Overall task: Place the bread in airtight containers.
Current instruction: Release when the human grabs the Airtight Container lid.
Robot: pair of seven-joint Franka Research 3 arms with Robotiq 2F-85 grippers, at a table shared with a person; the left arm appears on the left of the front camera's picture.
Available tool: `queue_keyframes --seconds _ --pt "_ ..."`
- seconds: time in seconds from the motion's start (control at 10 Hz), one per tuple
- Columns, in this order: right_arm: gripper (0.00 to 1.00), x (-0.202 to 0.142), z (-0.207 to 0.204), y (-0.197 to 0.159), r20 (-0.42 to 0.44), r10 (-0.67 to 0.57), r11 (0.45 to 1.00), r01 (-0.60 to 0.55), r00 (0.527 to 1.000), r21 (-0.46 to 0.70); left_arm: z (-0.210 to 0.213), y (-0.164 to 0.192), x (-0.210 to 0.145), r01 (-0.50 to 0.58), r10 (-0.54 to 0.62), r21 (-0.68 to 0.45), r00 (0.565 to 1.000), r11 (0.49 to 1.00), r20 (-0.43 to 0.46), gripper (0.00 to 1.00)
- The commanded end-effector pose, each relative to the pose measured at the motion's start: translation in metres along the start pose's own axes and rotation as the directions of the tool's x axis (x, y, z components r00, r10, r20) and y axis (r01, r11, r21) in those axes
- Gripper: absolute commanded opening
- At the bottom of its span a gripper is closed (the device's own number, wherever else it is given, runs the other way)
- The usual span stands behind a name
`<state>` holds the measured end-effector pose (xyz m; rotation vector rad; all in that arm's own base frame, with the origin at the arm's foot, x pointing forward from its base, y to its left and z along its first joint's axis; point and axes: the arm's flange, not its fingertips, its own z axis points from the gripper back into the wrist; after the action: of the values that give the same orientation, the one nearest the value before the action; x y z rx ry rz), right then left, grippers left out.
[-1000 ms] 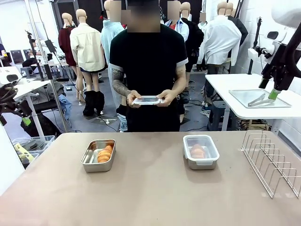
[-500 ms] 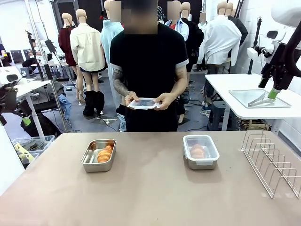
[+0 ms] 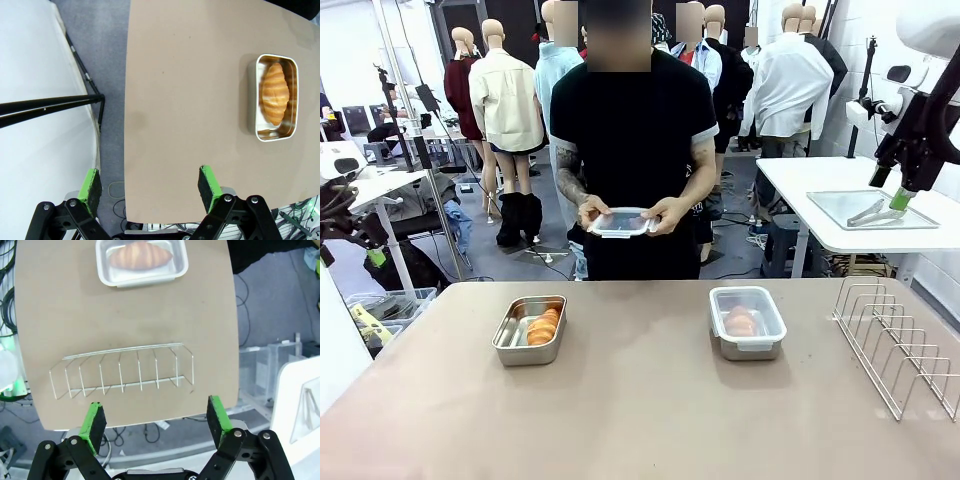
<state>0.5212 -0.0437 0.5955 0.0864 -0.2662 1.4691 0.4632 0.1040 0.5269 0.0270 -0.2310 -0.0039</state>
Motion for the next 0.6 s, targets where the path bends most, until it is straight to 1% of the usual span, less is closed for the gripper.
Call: queue_keyframes --seconds 0.0,0.5 --pt "1.00 0.0002 0.0006 -0.0014 -0.008 -0.001 1.000 0.001 1.000 0.012 0.0016 0.0000 -0.0012 -0.015 0.015 0.016 1.000 1.000 -0.002 1.00" --pt "1.00 0.0002 0.0006 -0.0014 -0.008 -0.001 1.000 0.001 1.000 0.012 0.0016 0.0000 -0.0012 -0.015 0.015 0.016 1.000 1.000 -0.002 1.00"
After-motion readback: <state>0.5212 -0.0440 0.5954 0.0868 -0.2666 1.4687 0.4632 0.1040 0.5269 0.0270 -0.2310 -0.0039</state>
